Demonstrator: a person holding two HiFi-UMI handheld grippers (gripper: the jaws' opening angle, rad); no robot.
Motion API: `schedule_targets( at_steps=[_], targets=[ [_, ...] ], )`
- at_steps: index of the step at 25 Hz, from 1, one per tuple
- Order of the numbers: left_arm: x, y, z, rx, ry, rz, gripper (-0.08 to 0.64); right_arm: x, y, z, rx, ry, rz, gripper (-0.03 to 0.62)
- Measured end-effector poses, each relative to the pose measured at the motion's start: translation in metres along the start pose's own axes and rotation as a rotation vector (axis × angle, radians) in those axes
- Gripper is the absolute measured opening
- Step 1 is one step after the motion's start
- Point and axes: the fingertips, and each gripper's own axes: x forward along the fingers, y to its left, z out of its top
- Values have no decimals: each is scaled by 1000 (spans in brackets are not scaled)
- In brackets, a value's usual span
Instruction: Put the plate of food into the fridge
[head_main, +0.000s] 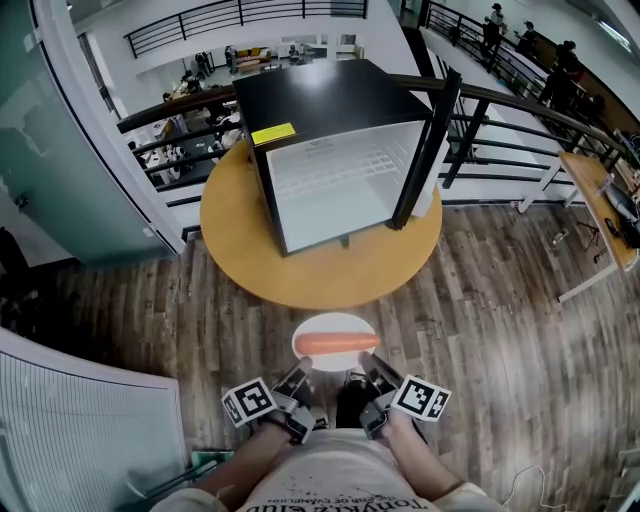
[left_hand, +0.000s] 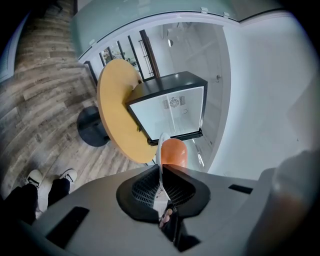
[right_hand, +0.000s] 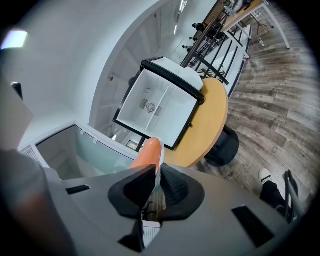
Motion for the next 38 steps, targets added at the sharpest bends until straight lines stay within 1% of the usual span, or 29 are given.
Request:
schedule_targets(
  at_steps=[8, 12, 13, 15, 20, 23, 25, 30, 34, 38],
  targets=[
    [49, -9, 18, -12, -15, 0, 32, 26, -13, 47, -8, 15, 0, 51],
    [76, -18, 29, 10, -20, -12, 32, 38, -17, 73, -9, 17, 9, 51],
    [83, -19, 30, 4, -23, -10, 32, 41, -19, 80, -10, 19, 10, 51],
    [96, -22, 34, -14, -33, -2, 32, 48, -22, 93, -14, 27, 13, 51],
    [128, -28, 42, -26, -71, 7, 32, 65, -32, 126, -21, 62, 31, 51],
    [145, -33, 47, -34, -99, -15, 32, 75, -37, 141, -30, 83, 46, 51],
    [150, -31, 52, -40, -112, 4, 32, 82, -37, 147, -33, 93, 51, 51],
    [181, -40, 45, -48, -138, 11, 32, 83, -51, 181, -36, 118, 70, 51],
    [187, -39, 46, -51, -154, 26, 32, 88, -56, 187, -32, 135, 75, 51],
    [188, -41, 53, -52, -163, 33, 32, 95, -53, 188, -19, 142, 82, 51]
  ],
)
